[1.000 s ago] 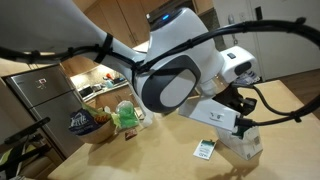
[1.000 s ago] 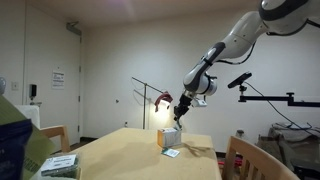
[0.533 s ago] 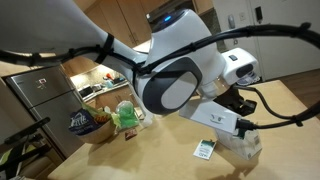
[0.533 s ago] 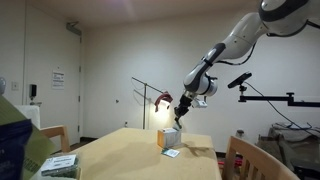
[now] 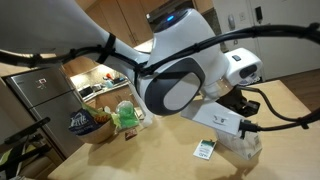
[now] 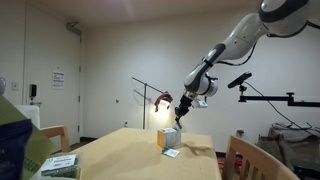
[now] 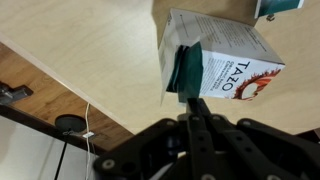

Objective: Pick the object on the table and put it in the box

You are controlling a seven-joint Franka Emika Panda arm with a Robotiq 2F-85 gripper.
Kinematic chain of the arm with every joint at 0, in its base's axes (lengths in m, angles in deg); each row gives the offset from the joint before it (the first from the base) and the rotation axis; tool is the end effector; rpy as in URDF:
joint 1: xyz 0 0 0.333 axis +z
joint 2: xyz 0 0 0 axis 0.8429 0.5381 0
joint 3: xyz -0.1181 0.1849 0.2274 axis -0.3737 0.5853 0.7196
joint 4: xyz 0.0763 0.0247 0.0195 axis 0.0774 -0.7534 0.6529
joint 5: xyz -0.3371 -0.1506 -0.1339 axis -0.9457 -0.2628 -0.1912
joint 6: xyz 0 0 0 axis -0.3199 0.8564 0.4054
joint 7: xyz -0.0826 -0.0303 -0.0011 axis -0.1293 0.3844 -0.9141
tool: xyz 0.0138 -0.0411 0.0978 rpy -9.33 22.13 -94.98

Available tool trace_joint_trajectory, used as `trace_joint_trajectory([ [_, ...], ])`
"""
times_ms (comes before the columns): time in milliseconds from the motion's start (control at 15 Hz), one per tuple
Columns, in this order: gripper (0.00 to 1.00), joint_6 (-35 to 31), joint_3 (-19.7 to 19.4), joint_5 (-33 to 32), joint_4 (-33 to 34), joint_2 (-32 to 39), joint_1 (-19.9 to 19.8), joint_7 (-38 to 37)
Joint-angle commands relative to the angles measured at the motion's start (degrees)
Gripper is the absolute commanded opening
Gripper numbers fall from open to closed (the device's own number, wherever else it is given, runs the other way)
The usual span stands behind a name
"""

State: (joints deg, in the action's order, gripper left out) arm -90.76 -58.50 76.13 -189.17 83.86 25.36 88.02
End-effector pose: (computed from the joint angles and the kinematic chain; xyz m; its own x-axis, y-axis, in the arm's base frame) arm 0.6375 -0.2687 0.2177 0.8507 -0.2108 0.4815 -0.2071 -0.9764 -0.0615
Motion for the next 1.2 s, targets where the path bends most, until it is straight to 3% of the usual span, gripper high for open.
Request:
trace_joint_trajectory([
  [0,0.0,1.2,1.35,-0.1,1.81,1.61,-1.24,0.86],
  [467,0.0,2.13,1.93,-0.32,3.75,3.61,-1.22,0.74],
  [933,0.0,5.12,9.37,1.18,6.94,7.57,-6.86,4.13],
  [1133,0.0,7.41,10.73,1.5,7.98,8.55,-8.85,4.58],
])
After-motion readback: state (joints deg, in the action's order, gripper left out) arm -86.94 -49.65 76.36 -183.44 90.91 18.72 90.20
